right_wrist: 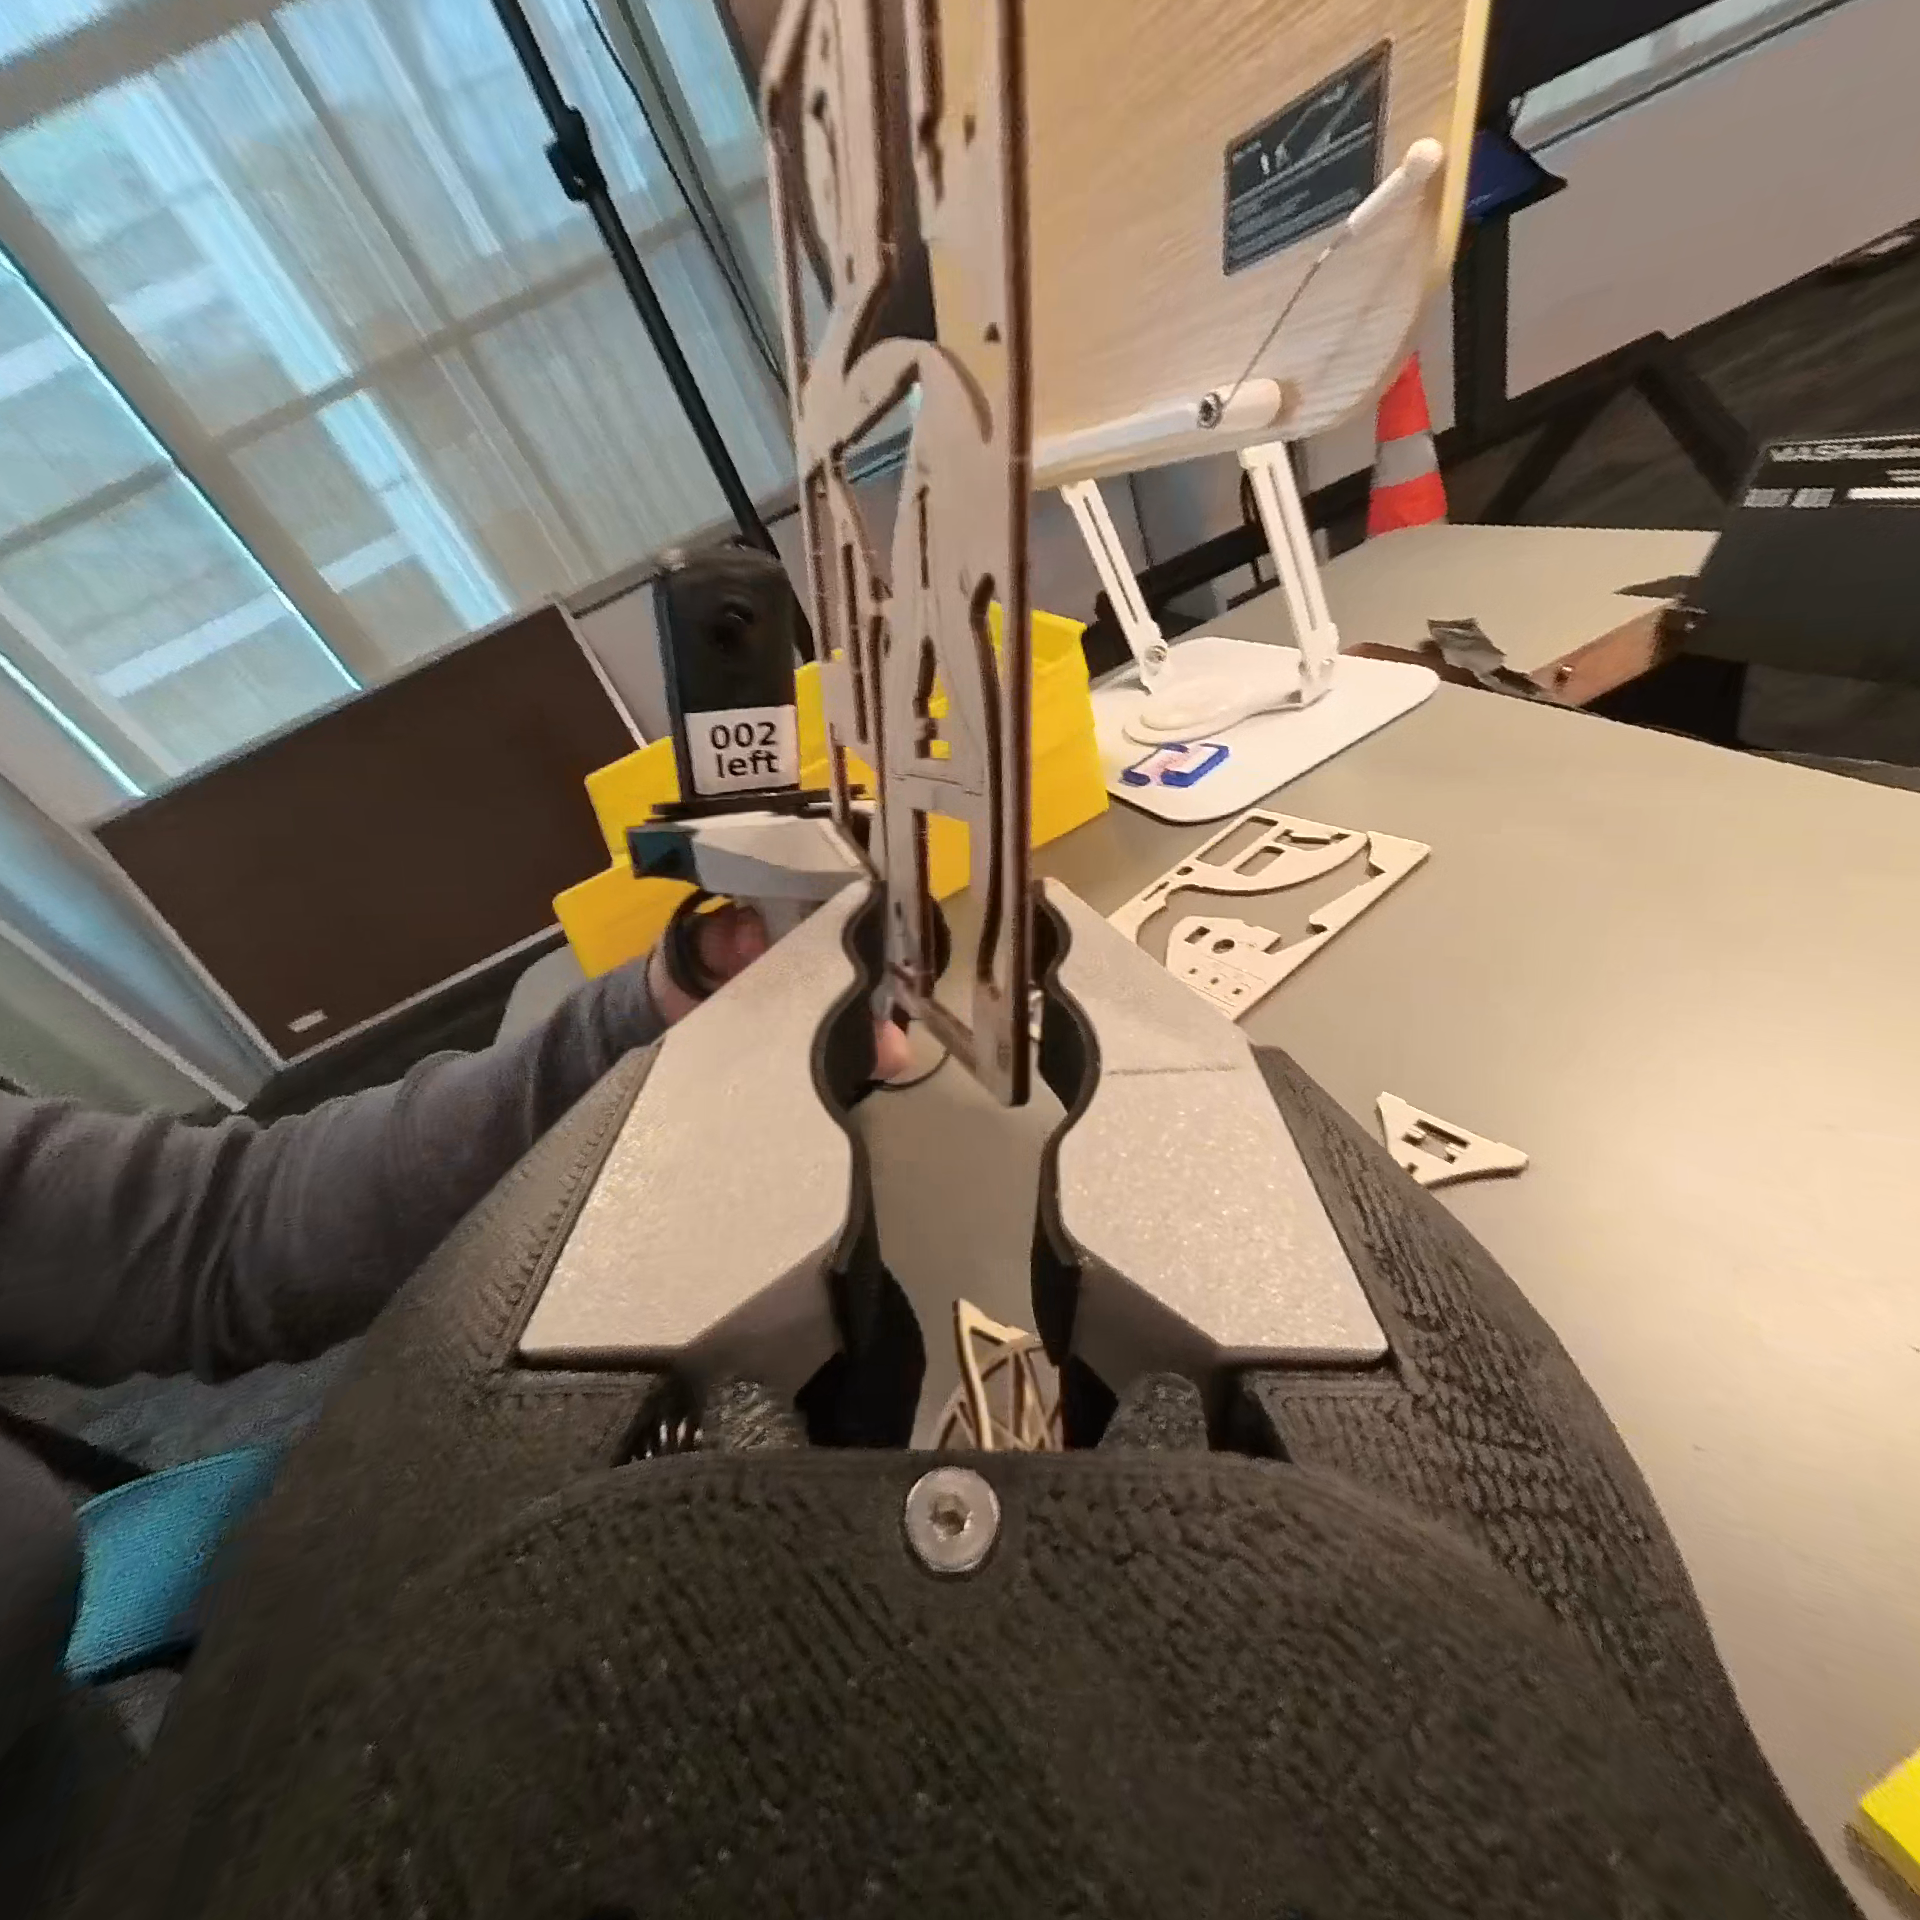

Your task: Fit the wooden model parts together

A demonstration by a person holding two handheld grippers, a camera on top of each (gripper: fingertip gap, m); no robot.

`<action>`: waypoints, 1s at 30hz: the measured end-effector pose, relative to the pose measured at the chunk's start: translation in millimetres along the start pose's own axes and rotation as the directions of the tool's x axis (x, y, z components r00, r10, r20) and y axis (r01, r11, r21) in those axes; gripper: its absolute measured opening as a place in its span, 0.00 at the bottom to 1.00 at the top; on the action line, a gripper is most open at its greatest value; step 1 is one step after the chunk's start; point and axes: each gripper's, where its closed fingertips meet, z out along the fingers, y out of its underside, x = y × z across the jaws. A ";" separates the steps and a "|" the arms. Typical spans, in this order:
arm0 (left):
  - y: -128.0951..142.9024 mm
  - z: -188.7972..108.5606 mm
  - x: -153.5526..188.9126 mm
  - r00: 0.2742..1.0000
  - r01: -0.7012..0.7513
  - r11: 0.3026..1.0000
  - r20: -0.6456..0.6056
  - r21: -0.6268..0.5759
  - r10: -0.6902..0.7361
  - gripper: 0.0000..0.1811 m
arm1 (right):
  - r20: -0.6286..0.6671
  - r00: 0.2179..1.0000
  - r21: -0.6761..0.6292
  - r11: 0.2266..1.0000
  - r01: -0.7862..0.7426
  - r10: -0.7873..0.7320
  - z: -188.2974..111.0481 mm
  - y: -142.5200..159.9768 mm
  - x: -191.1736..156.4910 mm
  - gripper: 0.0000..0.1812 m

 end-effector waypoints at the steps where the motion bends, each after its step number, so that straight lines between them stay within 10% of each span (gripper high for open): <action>1: 1.3 0.8 -0.1 1.000 -0.005 1.000 0.005 -0.008 0.005 0.01 | -0.010 1.000 -0.003 1.000 0.007 -0.007 0.8 0.8 1.2 0.12; 12: 2.0 -5.1 -17.1 0.991 -0.051 0.998 0.123 -0.027 0.054 0.01 | -0.176 0.983 -0.058 0.998 0.035 -0.044 10.5 6.2 16.2 0.12; 20: -5.0 -9.0 -12.1 0.993 -0.067 0.998 0.098 -0.006 0.067 0.01 | -0.174 0.985 0.148 0.988 0.051 -0.025 -9.5 -28.3 12.9 0.16; 30: -0.1 1.5 6.6 0.999 -0.035 0.999 -0.031 0.027 0.035 0.07 | 0.107 0.986 0.203 0.968 -0.150 0.130 -17.2 -34.5 -7.7 0.00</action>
